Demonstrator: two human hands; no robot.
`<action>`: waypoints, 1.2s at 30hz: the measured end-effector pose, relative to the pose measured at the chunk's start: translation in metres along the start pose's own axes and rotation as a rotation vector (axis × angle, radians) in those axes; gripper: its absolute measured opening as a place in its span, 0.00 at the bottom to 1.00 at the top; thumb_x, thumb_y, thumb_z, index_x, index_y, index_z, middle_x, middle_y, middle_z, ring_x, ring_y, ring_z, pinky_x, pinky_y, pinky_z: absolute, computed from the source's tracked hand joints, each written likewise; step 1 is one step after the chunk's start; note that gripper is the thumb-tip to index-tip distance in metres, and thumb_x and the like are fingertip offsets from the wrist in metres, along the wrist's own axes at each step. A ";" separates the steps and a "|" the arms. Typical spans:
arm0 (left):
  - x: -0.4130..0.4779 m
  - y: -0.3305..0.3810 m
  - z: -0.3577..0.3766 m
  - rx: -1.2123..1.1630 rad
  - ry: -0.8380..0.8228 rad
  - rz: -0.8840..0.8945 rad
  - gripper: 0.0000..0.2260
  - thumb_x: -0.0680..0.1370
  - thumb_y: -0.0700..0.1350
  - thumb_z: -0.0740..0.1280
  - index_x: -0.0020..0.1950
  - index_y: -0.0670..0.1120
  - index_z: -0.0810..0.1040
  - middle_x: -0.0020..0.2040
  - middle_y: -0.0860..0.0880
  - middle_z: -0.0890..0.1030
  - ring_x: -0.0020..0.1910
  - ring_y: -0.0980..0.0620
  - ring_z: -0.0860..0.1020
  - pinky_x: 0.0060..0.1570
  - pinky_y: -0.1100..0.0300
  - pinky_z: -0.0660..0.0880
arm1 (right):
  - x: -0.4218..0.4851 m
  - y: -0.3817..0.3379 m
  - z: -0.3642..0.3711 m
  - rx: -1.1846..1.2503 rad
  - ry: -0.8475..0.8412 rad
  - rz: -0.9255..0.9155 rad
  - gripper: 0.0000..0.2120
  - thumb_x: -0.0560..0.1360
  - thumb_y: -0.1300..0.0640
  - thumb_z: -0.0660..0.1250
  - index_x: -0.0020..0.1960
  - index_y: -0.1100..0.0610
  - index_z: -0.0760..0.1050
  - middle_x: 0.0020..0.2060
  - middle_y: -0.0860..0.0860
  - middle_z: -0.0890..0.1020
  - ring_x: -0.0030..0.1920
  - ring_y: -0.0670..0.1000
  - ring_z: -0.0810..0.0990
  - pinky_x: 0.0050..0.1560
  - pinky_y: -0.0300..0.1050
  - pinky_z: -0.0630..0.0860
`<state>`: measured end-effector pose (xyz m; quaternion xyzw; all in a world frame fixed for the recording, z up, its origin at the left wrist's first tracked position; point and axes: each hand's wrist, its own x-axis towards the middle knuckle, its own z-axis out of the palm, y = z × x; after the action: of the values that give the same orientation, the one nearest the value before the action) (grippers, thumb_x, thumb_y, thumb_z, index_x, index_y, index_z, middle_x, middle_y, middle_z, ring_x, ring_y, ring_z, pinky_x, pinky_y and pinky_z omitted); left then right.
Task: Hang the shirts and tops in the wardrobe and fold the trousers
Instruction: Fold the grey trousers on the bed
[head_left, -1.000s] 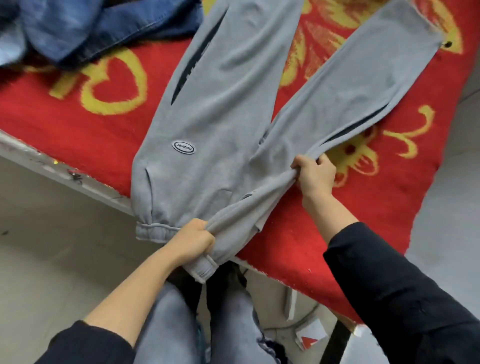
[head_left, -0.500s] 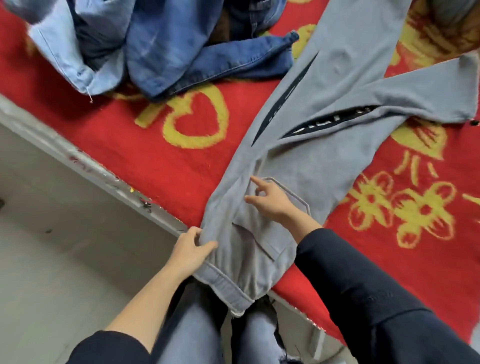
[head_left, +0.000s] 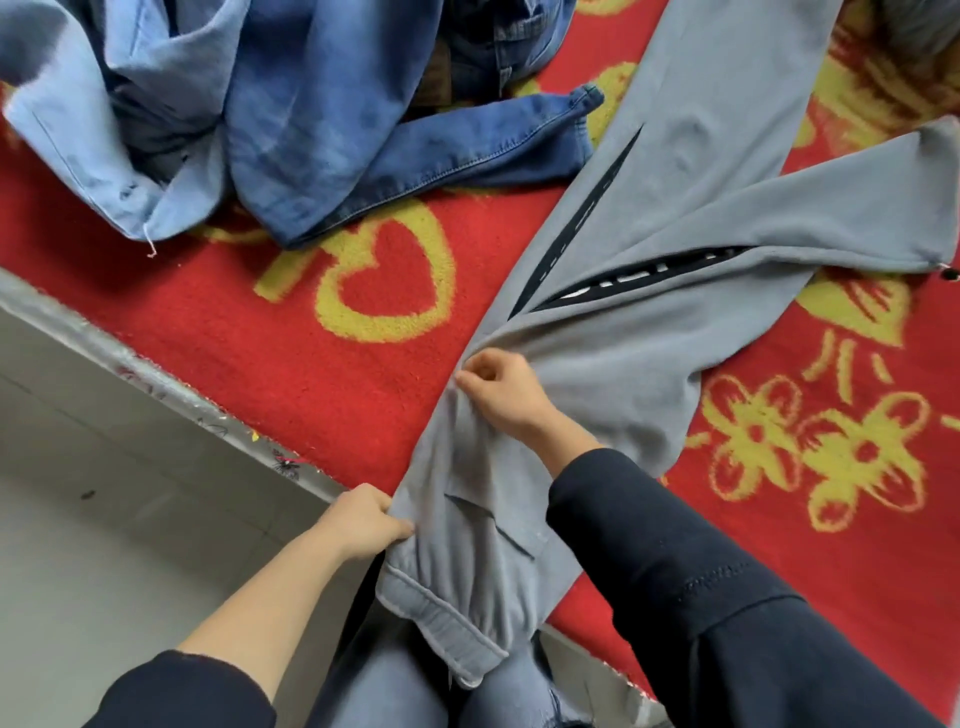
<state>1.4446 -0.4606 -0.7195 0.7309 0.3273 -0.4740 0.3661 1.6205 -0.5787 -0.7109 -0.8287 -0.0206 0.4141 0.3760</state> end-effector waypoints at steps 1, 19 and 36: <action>0.001 0.003 -0.001 0.033 0.009 -0.027 0.20 0.71 0.48 0.71 0.26 0.47 0.63 0.26 0.53 0.67 0.28 0.53 0.66 0.29 0.58 0.60 | 0.003 0.004 -0.003 -0.027 -0.081 0.007 0.09 0.75 0.54 0.68 0.39 0.58 0.77 0.32 0.49 0.76 0.34 0.47 0.72 0.39 0.45 0.71; 0.105 0.279 -0.061 0.611 0.552 0.654 0.29 0.74 0.55 0.66 0.72 0.50 0.62 0.78 0.41 0.49 0.76 0.35 0.42 0.73 0.41 0.46 | 0.086 0.099 -0.293 0.617 0.988 0.464 0.11 0.75 0.55 0.61 0.36 0.60 0.71 0.32 0.55 0.76 0.32 0.56 0.75 0.36 0.51 0.78; 0.126 0.289 -0.077 -0.013 0.728 0.770 0.20 0.75 0.54 0.54 0.53 0.45 0.79 0.53 0.52 0.77 0.55 0.44 0.73 0.54 0.53 0.68 | 0.203 -0.069 -0.383 0.568 0.998 -0.177 0.16 0.69 0.57 0.63 0.56 0.52 0.75 0.37 0.46 0.75 0.38 0.48 0.73 0.38 0.40 0.72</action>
<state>1.7606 -0.5282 -0.7500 0.9131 0.1443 -0.0189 0.3809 2.0417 -0.6918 -0.6595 -0.7854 0.2020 -0.0701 0.5809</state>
